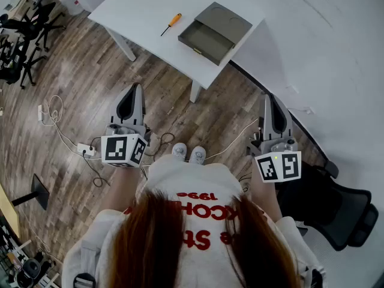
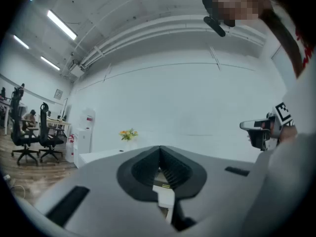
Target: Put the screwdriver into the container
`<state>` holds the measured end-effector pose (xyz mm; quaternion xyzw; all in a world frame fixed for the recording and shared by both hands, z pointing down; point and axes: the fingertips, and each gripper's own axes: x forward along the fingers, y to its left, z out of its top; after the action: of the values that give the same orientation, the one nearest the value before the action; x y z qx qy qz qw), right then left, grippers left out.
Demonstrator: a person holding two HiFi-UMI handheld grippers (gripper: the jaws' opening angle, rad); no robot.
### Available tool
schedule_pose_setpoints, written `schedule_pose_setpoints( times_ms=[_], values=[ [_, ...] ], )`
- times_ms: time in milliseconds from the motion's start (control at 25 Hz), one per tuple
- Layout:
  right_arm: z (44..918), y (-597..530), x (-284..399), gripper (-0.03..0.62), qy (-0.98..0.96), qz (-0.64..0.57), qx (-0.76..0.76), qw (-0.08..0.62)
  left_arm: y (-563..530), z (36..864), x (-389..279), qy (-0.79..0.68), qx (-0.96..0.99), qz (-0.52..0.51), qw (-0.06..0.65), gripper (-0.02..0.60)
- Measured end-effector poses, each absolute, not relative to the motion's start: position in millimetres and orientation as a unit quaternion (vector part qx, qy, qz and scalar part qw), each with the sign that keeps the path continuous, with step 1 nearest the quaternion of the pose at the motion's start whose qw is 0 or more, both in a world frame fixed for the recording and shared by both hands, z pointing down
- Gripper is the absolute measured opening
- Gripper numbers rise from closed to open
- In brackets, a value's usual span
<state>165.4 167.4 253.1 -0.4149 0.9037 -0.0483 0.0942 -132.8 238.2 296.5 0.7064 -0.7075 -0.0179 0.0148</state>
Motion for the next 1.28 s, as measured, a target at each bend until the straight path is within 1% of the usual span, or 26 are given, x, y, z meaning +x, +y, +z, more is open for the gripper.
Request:
schedule_pose_setpoints(
  times_ms=[360,680,880,1160,1280],
  values=[
    [253,169,183,0.003,0.908,-0.030,-0.410,0.083,238,297,-111,-0.710,0.704,-0.016,0.010,0.006],
    [260,166,191,0.003,0.918,-0.069,-0.378,0.102,241,292,-101,-0.720,0.694,-0.017,0.001,0.006],
    [262,162,186,0.003,0.920,-0.080,-0.369,0.103,240,294,-106,-0.727,0.684,-0.048,0.033,0.006],
    [254,138,182,0.003,0.915,-0.059,-0.387,0.100,209,298,-124,-0.720,0.692,-0.050,0.025,0.006],
    [252,118,171,0.003,0.912,-0.061,-0.393,0.100,183,300,-132,-0.709,0.704,-0.036,0.019,0.006]
  ],
)
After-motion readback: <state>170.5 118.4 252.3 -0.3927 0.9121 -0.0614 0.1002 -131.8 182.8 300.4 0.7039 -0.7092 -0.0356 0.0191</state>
